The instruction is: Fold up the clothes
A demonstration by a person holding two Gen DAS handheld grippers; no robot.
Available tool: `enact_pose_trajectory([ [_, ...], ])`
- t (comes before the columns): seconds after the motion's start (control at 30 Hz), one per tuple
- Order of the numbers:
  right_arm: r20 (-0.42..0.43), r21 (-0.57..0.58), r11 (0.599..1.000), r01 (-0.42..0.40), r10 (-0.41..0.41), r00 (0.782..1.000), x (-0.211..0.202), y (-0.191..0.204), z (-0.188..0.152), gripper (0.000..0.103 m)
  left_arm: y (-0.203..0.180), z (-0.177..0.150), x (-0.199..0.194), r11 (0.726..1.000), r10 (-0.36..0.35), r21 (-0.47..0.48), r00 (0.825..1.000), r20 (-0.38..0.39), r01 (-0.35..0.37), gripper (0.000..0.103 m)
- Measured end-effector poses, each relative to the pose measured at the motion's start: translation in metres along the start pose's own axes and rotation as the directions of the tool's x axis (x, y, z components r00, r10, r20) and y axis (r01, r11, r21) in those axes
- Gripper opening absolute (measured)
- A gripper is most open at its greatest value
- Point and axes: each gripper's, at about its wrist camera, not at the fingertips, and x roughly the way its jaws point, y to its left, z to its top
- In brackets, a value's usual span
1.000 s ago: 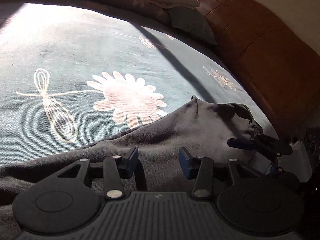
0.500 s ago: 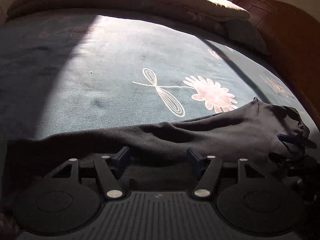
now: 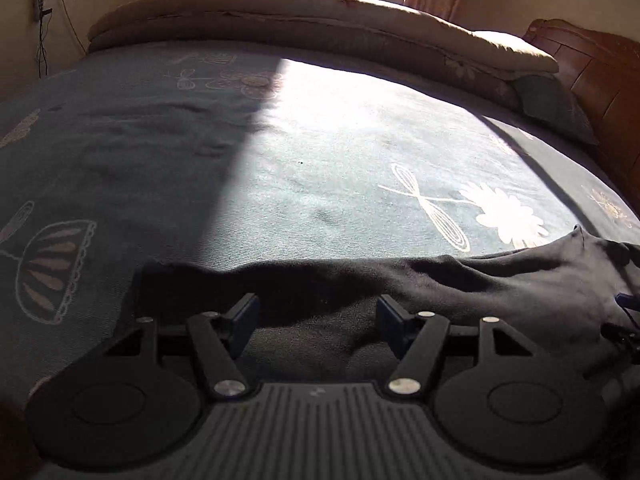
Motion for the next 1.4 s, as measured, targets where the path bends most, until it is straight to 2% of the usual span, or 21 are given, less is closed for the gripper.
enact_pose_trajectory([
  [0.1,0.001,0.0,1.0,0.001,-0.001,1.0,0.0,0.0,0.0,0.103,0.03,0.001,0.011,0.994,0.098,-0.057,0.995,-0.003,-0.098,0.063],
  [0.17,0.002,0.001,1.0,0.001,-0.001,1.0,0.0,0.0,0.0,0.103,0.044,0.004,-0.001,0.982,0.159,-0.108,0.987,0.002,-0.158,0.061],
  [0.2,0.003,0.001,1.0,0.002,-0.002,1.0,0.0,0.0,0.0,0.103,0.051,0.003,-0.011,0.979,0.152,-0.142,0.988,0.009,-0.149,0.058],
  [0.3,0.009,0.005,1.0,0.008,-0.008,1.0,0.001,0.001,-0.001,0.103,0.073,-0.003,-0.039,0.963,0.044,-0.268,0.998,0.039,-0.033,0.058],
  [0.33,0.01,0.007,1.0,0.01,-0.01,1.0,0.002,0.001,-0.001,0.103,0.08,-0.007,-0.047,0.946,-0.011,-0.324,0.999,0.052,0.027,0.058],
  [0.37,0.011,0.009,1.0,0.01,-0.01,1.0,0.002,0.001,0.0,0.103,0.084,-0.012,-0.048,0.931,-0.04,-0.36,0.998,0.056,0.058,0.058],
  [0.5,0.014,0.011,1.0,0.008,-0.009,1.0,0.002,0.0,-0.001,0.103,0.096,-0.034,-0.042,0.877,-0.108,-0.464,0.993,0.055,0.122,0.058],
  [0.63,0.013,0.011,1.0,0.01,-0.01,1.0,0.002,0.0,-0.001,0.103,0.108,-0.055,-0.037,0.807,-0.176,-0.562,0.982,0.063,0.18,0.058],
  [0.7,0.013,0.01,1.0,0.011,-0.011,1.0,0.001,0.0,-0.001,0.103,0.108,-0.061,-0.034,0.807,-0.159,-0.566,0.985,0.065,0.168,0.054],
  [0.83,0.013,0.01,1.0,0.013,-0.013,1.0,0.001,0.001,-0.001,0.103,0.109,-0.061,-0.043,0.792,-0.138,-0.587,0.986,0.094,0.167,0.054],
  [0.9,0.014,0.011,1.0,0.015,-0.015,1.0,0.001,0.002,-0.002,0.103,0.115,-0.062,-0.049,0.764,-0.118,-0.621,0.983,0.138,0.179,0.052],
  [1.0,0.013,0.012,1.0,0.016,-0.016,1.0,0.001,0.002,-0.002,0.103,0.128,-0.067,-0.048,0.706,-0.145,-0.672,0.975,0.171,0.223,0.052],
  [1.13,0.013,0.012,1.0,0.016,-0.016,1.0,0.001,0.002,-0.002,0.103,0.133,-0.07,-0.037,0.699,-0.138,-0.689,0.982,0.132,0.191,0.052],
  [1.23,0.014,0.012,1.0,0.017,-0.017,1.0,0.001,0.002,-0.002,0.103,0.135,-0.071,-0.033,0.685,-0.147,-0.7,0.979,0.139,0.202,0.053],
  [1.4,0.016,0.013,1.0,0.019,-0.019,1.0,0.001,0.003,-0.003,0.103,0.136,-0.06,-0.023,0.712,-0.161,-0.675,0.981,0.111,0.194,0.054],
])
